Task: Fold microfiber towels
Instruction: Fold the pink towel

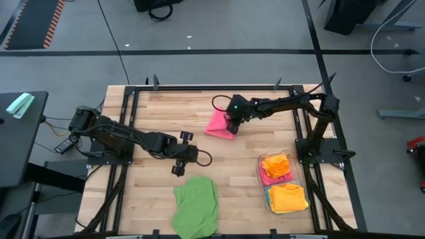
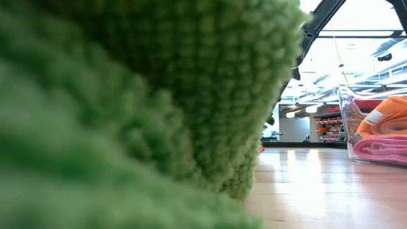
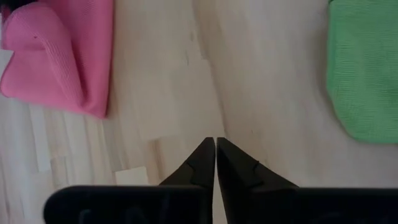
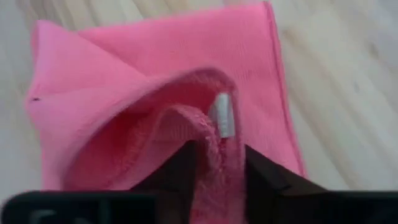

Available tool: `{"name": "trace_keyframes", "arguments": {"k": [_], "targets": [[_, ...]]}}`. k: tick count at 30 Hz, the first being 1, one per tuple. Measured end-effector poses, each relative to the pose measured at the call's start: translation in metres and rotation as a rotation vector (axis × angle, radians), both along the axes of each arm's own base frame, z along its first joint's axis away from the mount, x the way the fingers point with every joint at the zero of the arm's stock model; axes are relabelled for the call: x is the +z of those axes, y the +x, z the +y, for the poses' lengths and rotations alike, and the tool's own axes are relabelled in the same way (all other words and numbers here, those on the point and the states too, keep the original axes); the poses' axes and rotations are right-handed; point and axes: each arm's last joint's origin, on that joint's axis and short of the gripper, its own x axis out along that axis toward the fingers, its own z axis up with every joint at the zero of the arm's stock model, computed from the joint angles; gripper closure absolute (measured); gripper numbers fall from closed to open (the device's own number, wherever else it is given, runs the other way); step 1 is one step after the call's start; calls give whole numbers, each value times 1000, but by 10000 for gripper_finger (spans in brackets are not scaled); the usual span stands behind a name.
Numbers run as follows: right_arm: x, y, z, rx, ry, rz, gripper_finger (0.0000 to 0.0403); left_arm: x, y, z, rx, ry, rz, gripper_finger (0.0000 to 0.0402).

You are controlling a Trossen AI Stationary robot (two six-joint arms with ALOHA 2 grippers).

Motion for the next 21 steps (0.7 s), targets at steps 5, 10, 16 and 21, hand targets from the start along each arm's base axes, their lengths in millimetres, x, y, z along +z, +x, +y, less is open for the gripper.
{"name": "trace_keyframes", "arguments": {"k": [5, 10, 16, 21], "targets": [[18, -6, 2, -68, 57, 27, 227, 2, 4, 2, -18, 8, -31, 383], [39, -15, 3, -110, 16, 52, 190, 2, 20, 19, 43, -6, -143, 378], [54, -25, 17, -72, -11, 38, 184, -16, 38, 46, 132, -3, -175, 320], [43, -27, 36, 3, -8, 65, 186, -35, 53, 60, 148, 18, -199, 247]]}}
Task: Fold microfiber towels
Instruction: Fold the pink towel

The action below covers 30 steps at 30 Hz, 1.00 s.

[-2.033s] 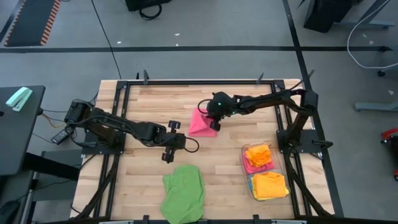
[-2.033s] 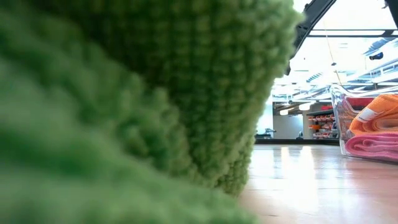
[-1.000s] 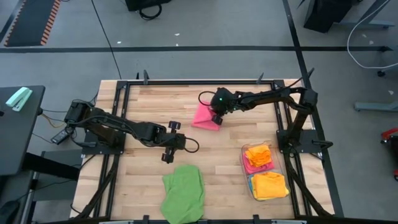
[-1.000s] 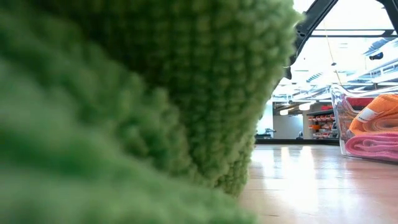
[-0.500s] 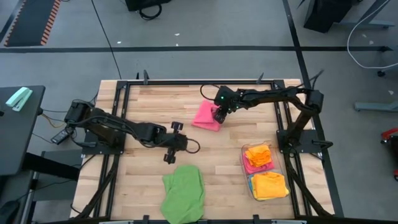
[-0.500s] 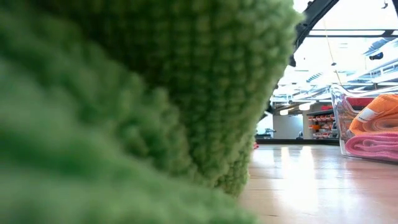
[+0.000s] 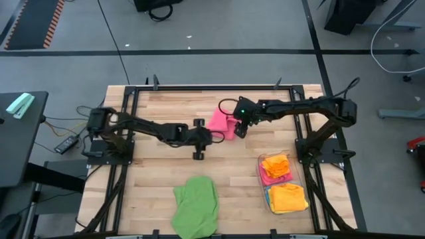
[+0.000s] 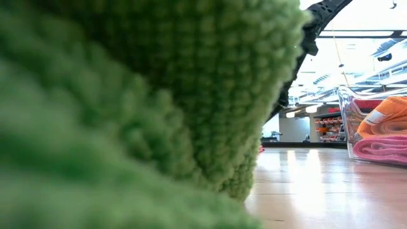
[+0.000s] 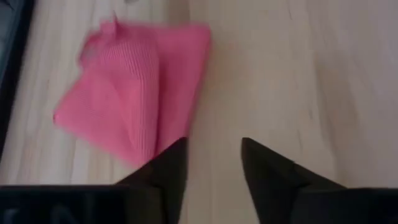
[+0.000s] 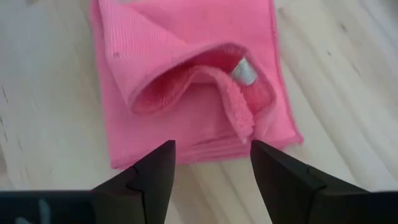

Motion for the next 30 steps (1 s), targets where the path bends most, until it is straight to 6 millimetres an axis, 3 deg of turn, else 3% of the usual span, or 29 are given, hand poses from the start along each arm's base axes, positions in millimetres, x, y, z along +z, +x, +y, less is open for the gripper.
{"name": "trace_keyframes", "arguments": {"k": [5, 9, 23, 30], "targets": [[-9, -2, 10, 16, 0, -2, 187, -16, 14, 11, 5, 20, -48, 190], [-7, -3, 14, 25, -3, -18, 187, -27, 22, 25, 41, 30, -84, 176], [-1, 4, 25, 66, -54, -76, 187, -41, 31, 69, 58, 152, -145, 215], [-1, 6, 29, 79, -54, -83, 187, -38, 23, 109, 320, 221, -181, 240]]}}
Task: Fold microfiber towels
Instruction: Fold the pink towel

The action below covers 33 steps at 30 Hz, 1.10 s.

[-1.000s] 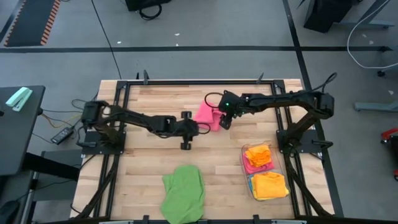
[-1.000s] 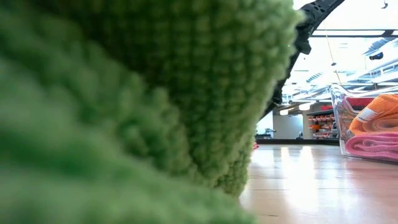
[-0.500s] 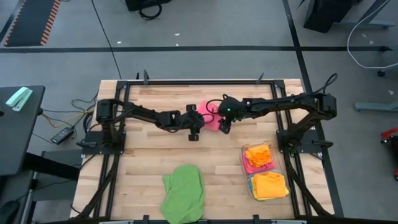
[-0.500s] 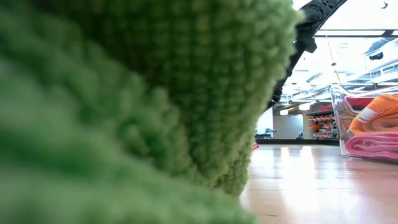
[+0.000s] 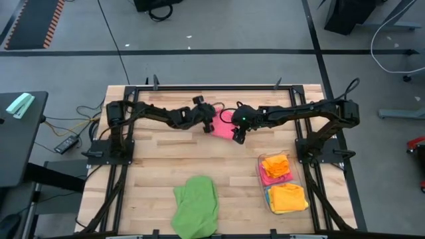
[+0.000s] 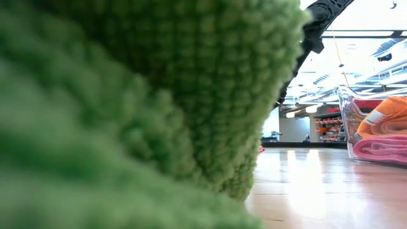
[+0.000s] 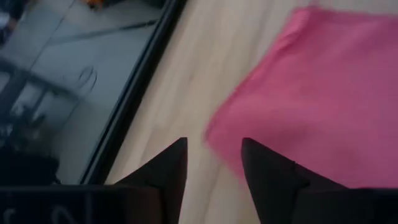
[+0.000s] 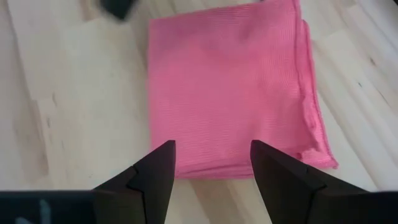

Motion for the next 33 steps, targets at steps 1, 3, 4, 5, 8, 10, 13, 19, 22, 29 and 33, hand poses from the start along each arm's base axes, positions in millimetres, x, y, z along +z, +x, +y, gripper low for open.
{"name": "trace_keyframes", "arguments": {"k": [1, 3, 4, 5, 8, 10, 13, 19, 22, 29, 33], "targets": [[0, 1, 1, 4, -1, -4, 187, -1, -2, 5, 23, -13, -5, 245], [1, 2, 4, 9, 0, -14, 187, -2, -4, 11, 42, -48, -19, 254], [1, 2, 5, 11, 1, -19, 187, -2, -5, 12, 35, -67, -22, 259], [1, 3, 6, 18, -1, -22, 187, -3, -6, 13, 26, -80, -20, 264], [1, 8, 9, 50, -34, -51, 187, -3, -5, 10, -3, -71, 4, 277], [-4, 11, 10, 61, -68, -89, 187, -4, -5, 7, -27, -59, 34, 285], [-16, 13, 7, 53, -109, -160, 187, -5, -7, 2, -54, -55, 91, 296], [-35, 4, -7, -14, -130, -130, 187, 3, -13, -5, -91, -74, 154, 319], [-37, -1, -19, -86, -130, -113, 187, 11, -13, -7, -142, -110, 118, 330], [-41, -1, -8, 53, -161, -61, 193, 16, -15, -26, -251, -248, 121, 346], [-45, -5, -5, 131, -179, 10, 204, 19, -16, -44, -332, -350, 126, 349]]}}
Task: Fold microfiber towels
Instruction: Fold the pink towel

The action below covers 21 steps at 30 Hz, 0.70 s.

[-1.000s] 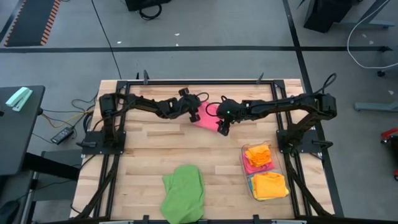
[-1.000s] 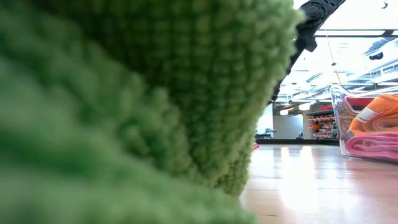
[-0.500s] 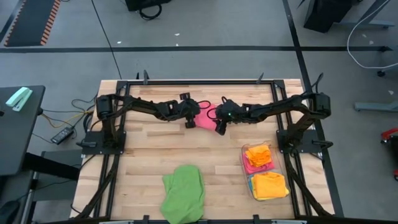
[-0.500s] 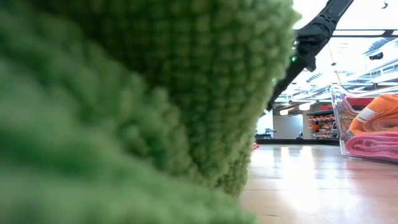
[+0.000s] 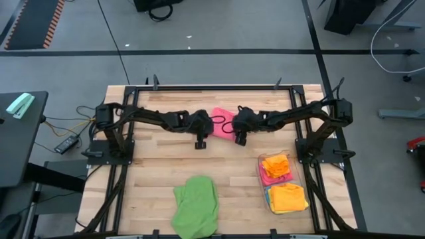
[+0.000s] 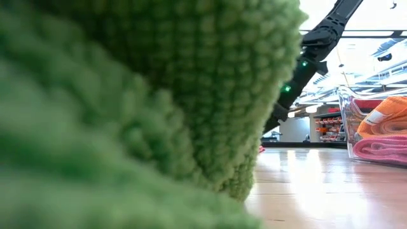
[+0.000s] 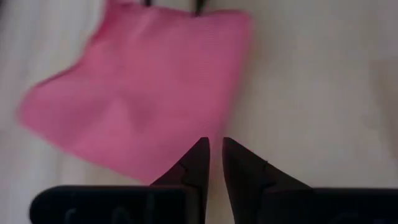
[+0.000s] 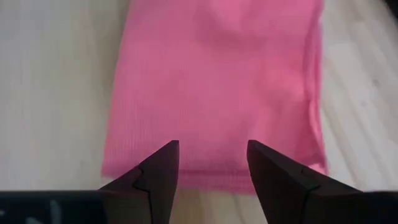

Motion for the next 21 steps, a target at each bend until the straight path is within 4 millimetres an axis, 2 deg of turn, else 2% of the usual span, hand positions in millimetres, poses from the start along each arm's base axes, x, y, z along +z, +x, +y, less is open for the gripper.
{"name": "trace_keyframes", "arguments": {"k": [4, 11, 17, 21], "targets": [[-7, -1, 0, 47, 36, 41, 217, 1, 1, -20, -58, -18, 17, 347], [-30, 12, 17, -81, 170, 13, 235, 4, 2, -40, -110, -23, 12, 354], [-29, 26, 61, -142, 308, -107, 238, 5, -1, -49, -121, -40, 96, 358], [-17, 38, 90, -67, 361, -140, 238, 3, -3, -56, -141, -43, 130, 357]]}}
